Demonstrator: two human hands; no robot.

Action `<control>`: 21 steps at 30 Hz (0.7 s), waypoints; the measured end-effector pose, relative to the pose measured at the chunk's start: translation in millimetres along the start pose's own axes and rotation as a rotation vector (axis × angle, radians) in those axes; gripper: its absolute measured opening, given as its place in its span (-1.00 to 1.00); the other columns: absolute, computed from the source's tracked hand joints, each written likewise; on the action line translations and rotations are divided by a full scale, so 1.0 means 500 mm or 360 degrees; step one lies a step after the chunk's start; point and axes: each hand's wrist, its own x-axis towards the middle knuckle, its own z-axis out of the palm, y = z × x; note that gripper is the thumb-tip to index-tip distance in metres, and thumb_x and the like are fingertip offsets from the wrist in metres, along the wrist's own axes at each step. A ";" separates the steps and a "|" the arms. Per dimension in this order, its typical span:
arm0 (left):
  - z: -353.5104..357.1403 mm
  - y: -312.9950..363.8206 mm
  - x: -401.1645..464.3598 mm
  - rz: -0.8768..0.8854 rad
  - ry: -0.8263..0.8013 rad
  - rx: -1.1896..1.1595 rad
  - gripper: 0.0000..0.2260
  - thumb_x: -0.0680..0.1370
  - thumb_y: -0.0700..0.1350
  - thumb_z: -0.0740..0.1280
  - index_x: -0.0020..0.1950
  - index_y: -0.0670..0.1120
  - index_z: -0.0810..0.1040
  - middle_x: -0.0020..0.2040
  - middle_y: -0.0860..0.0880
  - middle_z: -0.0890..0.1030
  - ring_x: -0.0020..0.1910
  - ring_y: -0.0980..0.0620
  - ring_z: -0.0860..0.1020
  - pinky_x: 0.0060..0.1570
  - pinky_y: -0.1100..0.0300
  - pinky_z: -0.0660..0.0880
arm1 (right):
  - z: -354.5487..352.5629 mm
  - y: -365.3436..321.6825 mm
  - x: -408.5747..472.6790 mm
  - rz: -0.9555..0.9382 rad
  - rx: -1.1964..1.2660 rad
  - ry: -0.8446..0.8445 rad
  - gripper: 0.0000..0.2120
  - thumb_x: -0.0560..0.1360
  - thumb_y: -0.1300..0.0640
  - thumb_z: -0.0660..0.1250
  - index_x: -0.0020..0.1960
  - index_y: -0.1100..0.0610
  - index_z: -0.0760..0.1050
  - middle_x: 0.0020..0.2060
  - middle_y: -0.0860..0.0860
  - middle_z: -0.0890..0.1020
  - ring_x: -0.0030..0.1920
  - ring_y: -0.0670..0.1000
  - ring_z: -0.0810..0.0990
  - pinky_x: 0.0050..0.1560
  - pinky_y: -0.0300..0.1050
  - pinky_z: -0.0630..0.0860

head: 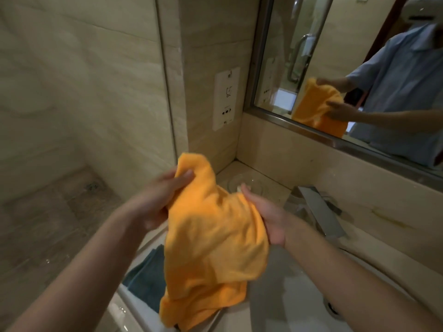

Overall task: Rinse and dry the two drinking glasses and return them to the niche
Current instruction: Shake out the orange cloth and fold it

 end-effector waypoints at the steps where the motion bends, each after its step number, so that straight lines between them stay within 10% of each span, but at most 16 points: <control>1: 0.002 0.030 -0.014 0.0096 -0.0027 0.0075 -0.90 0.54 -0.08 0.24 -0.08 0.00 0.55 -0.24 -0.02 0.69 -0.29 0.06 0.66 -0.34 0.19 0.61 | 0.013 -0.023 -0.026 -0.0092 -0.0004 -0.0027 -0.44 0.56 -0.19 0.02 -0.06 0.18 0.65 -0.12 0.13 0.68 -0.08 0.08 0.65 0.07 -0.01 0.53; 6: 0.008 0.167 -0.075 0.0604 0.0013 0.0214 -0.87 0.53 -0.14 0.24 -0.15 -0.04 0.57 -0.41 0.09 0.66 -0.42 0.20 0.62 -0.42 0.34 0.55 | 0.074 -0.154 -0.178 -0.0788 0.0135 -0.0082 -0.83 0.38 0.17 0.26 -0.16 0.14 0.63 -0.24 0.08 0.70 -0.20 0.06 0.67 -0.13 0.05 0.61; 10: 0.007 0.249 -0.112 0.0844 -0.0033 0.0188 -0.88 0.50 -0.14 0.25 -0.10 -0.06 0.59 -0.35 0.11 0.67 -0.32 0.19 0.64 -0.33 0.28 0.58 | 0.106 -0.217 -0.247 -0.1169 0.0130 -0.0054 -0.78 0.37 -0.03 0.30 -0.14 0.11 0.58 -0.18 0.07 0.66 -0.10 0.07 0.65 -0.05 0.04 0.58; 21: 0.028 0.332 -0.138 0.1095 0.0111 0.0373 -0.82 0.57 -0.17 0.22 0.15 -0.09 0.52 -0.08 0.03 0.62 -0.11 0.11 0.64 -0.14 0.16 0.57 | 0.150 -0.292 -0.324 -0.0997 -0.0309 0.0361 -0.92 0.45 0.22 0.37 -0.08 0.21 0.50 -0.20 0.06 0.61 -0.23 -0.01 0.64 -0.29 -0.10 0.64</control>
